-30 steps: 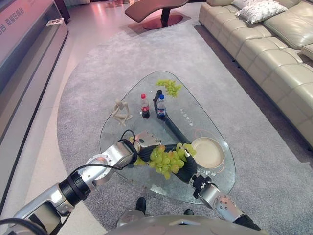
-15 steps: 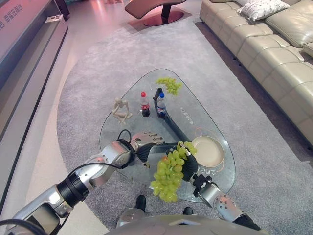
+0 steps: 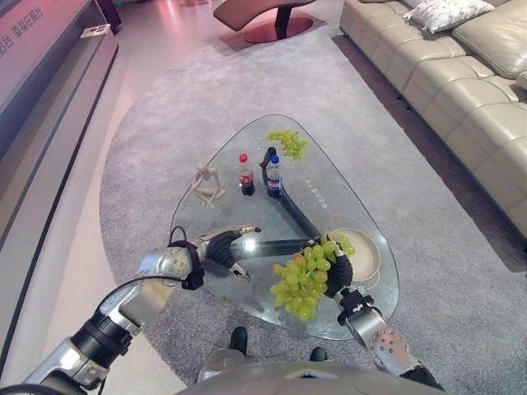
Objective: Pick up fruits into the plate
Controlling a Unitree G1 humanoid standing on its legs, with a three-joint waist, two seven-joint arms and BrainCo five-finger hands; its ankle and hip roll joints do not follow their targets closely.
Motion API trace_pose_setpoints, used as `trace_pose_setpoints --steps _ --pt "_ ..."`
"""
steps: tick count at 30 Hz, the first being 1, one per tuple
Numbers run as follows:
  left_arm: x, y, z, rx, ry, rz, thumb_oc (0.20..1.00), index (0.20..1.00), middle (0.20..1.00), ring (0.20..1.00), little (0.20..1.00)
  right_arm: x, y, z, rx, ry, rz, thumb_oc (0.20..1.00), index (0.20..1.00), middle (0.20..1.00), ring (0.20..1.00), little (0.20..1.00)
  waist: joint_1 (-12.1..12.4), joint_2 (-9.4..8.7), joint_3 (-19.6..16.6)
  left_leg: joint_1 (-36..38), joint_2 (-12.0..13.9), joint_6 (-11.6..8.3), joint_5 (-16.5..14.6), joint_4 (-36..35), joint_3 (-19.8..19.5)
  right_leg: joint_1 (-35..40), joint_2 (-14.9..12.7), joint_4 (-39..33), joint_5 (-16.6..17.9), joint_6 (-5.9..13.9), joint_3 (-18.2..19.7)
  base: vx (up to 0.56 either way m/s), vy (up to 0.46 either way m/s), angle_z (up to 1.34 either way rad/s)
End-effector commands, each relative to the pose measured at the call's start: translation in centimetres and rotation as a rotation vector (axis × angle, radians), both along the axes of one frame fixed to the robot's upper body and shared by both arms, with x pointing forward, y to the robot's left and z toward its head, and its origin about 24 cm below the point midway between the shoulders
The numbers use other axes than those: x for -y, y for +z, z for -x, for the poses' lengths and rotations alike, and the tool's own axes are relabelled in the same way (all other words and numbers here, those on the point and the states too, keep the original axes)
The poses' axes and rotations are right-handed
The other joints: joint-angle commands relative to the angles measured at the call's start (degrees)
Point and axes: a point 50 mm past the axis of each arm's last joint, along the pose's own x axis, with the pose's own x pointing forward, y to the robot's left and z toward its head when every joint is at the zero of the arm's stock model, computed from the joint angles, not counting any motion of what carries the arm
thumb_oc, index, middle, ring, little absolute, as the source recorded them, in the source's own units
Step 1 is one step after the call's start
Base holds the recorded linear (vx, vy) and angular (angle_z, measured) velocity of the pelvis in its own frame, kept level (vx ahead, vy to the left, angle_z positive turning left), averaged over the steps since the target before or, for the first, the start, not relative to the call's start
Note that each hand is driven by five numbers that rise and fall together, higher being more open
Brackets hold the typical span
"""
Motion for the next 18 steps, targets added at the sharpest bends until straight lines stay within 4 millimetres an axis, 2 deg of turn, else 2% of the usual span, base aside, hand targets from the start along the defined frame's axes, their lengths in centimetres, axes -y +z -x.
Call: trace_pose_setpoints --steps 1,5,6,13,18 --pt "-1.0 0.6 -0.7 -0.012 0.114 0.128 1.0 1.0 1.0 1.0 1.0 -0.6 3.6 -1.8 0.213 -0.03 -0.074 0.2 0.2 0.2 0.2 0.2 0.15 -1.1 -0.03 3.56 -3.94 3.18 -6.97 1.56 2.68 -0.66 1.23 0.74 1.7 0.78 1.76 0.0 0.0 0.0" --pt "-2.6 -1.6 -0.2 -0.083 0.28 0.226 1.0 1.0 1.0 1.0 1.0 0.8 3.4 -1.9 0.224 -0.095 -0.006 0.2 0.2 0.2 0.2 0.2 0.36 -1.19 1.01 2.85 -3.84 3.25 -7.04 2.21 2.73 -1.21 1.19 0.95 1.79 0.53 1.77 0.0 0.0 0.0" --pt "-3.3 -2.6 0.2 -0.117 0.355 0.286 1.0 1.0 1.0 1.0 1.0 1.4 3.6 -2.2 0.238 -0.121 0.03 0.2 0.2 0.2 0.2 0.2 0.48 -1.2 1.7 2.28 -3.83 3.31 -7.04 2.55 2.65 -1.69 1.25 1.07 1.84 0.3 1.84 0.0 0.0 0.0" --pt "-4.5 -6.0 1.2 -0.194 0.615 0.548 1.0 1.0 1.0 1.0 1.0 2.9 4.4 -3.2 0.307 -0.182 0.233 0.2 0.2 0.2 0.2 0.2 0.12 -0.94 4.91 -0.6 -3.6 3.29 -6.92 3.96 2.69 -4.83 1.23 2.44 1.92 -0.47 2.44 -0.01 -0.01 0.0" --pt "-5.1 -6.9 1.1 -0.183 0.737 0.663 1.0 1.0 1.0 1.0 1.0 3.4 5.0 -4.1 0.363 -0.2 0.371 0.2 0.2 0.2 0.2 0.2 -0.57 -0.37 7.73 -2.66 -3.61 3.37 -6.55 4.54 2.36 -7.19 1.44 3.84 1.5 -1.15 2.8 -0.06 -0.014 -0.02"
